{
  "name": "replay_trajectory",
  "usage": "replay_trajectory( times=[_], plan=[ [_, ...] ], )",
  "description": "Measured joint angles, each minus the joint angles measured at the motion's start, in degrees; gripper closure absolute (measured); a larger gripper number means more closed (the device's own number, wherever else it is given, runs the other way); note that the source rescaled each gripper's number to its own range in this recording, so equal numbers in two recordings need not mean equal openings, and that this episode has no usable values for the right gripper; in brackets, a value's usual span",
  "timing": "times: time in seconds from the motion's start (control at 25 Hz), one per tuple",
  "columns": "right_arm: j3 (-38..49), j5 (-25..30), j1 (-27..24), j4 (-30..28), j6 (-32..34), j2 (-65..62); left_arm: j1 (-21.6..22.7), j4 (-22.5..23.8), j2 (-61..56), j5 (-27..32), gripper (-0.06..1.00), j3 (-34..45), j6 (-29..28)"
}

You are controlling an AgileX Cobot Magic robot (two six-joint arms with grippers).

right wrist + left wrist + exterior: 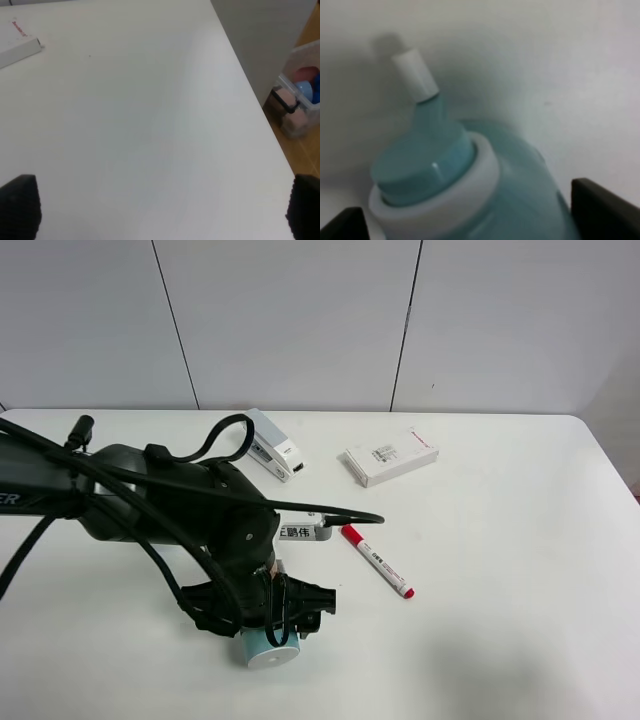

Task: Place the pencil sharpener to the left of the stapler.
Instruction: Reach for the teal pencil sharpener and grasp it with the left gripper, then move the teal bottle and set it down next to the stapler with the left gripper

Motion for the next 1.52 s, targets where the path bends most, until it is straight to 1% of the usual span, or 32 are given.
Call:
replay_trajectory(
  times=[0.28,0.36,0.48,0.56,1.2,1.52],
  plan=[
    [0.0,0.0,0.0,0.0,0.0,0.0,-0.1,0.0,0.6,-0.1,0.54,0.0,-0.1],
    [0.0,0.0,0.0,0.0,0.0,0.0,-0.2,0.0,0.6,-0.1,0.57,0.0,-0.1],
    [0.0,0.0,0.0,0.0,0.0,0.0,-0.2,0.0,0.7,-0.1,0.74,0.0,-0.1],
    [0.0,0.0,0.0,0.0,0.0,0.0,-0.2,-0.1,0.7,-0.1,0.90,0.0,-0.1],
    [0.0,0.0,0.0,0.0,0.0,0.0,-0.3,-0.3,0.7,0.0,0.90,0.0,-0.1],
    [0.0,0.0,0.0,0.0,0.0,0.0,-0.3,-0.1,-1.3,1.5,0.90,0.0,-0.1]
  ],
)
